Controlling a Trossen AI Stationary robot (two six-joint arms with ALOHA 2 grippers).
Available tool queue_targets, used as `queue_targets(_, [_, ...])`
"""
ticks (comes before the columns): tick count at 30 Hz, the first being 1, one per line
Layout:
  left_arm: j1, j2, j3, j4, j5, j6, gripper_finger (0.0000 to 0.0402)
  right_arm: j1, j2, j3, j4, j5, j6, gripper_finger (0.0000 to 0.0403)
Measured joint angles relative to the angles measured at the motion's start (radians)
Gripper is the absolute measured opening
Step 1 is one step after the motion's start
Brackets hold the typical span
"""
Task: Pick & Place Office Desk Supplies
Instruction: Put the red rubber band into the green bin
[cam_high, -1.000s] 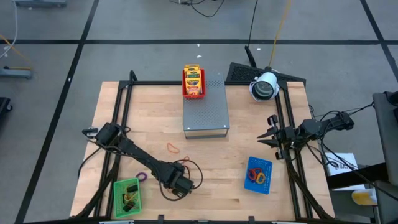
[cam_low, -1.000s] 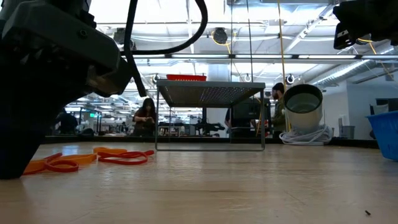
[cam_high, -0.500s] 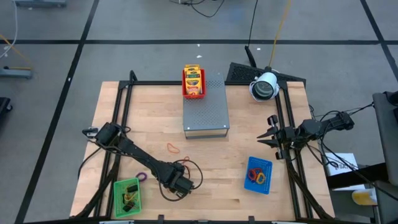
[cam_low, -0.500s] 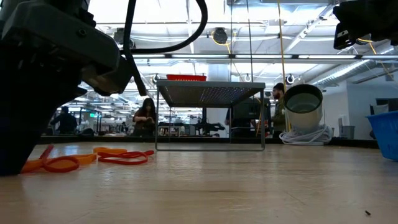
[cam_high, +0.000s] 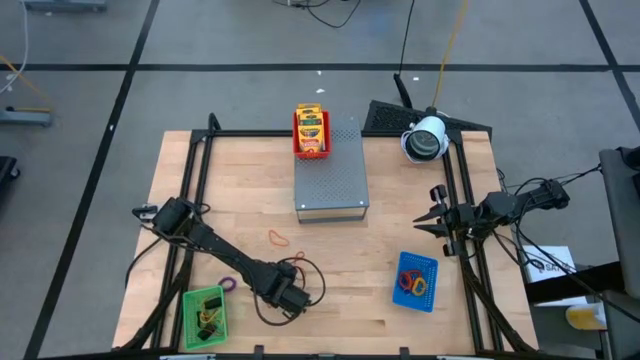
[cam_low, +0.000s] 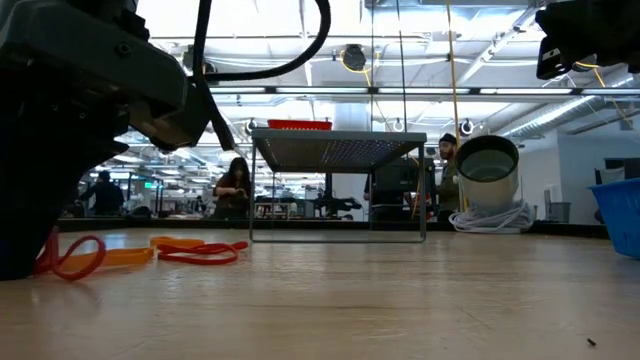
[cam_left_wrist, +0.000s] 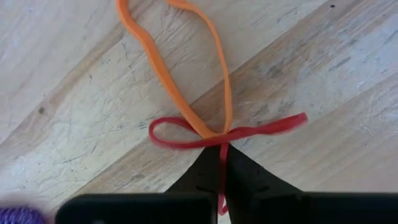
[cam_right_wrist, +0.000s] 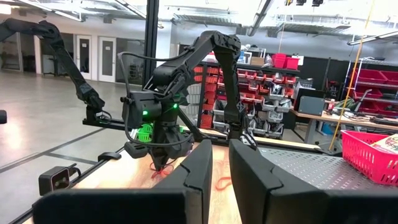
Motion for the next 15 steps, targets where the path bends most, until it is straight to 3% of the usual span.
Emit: queue_targets(15, [-0.043, -0.136, 0.0, -0.018, 0.078, -0.096, 0.0007, 0.0, 0.0, 0.0, 0.0, 0.0, 0.0, 0.0045])
